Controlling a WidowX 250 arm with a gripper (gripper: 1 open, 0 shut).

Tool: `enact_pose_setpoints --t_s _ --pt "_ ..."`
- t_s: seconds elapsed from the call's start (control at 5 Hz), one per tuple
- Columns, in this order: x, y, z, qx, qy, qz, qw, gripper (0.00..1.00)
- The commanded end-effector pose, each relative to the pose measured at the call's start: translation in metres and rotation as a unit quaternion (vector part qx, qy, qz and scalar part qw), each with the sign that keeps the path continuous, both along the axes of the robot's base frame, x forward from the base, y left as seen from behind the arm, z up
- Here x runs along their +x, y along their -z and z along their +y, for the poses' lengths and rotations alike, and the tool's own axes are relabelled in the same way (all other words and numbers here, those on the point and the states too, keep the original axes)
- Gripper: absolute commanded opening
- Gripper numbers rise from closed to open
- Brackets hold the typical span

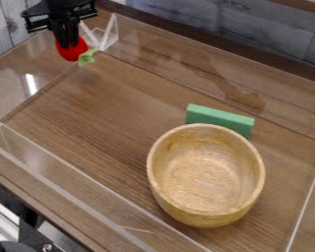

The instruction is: Move the red fruit to the left

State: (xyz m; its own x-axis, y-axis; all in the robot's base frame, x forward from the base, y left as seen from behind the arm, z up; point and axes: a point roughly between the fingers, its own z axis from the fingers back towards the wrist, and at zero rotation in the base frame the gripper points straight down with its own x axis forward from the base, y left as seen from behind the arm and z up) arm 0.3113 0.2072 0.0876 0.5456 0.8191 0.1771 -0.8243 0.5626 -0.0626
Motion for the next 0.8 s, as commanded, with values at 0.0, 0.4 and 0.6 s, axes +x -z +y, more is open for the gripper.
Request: enact_pose_setpoints --t_s 0.0,0.4,0.6 --pt "0.010 -0.017 0.009 0.014 -0.057 -0.019 0.9981 0.00" --pt "0.021 -0.017 0.011 0.004 -0.162 -0.010 0.9867 0.00" --pt "0.025 -0.019 0.010 0.002 -0.199 -0.007 0.9799 0.00"
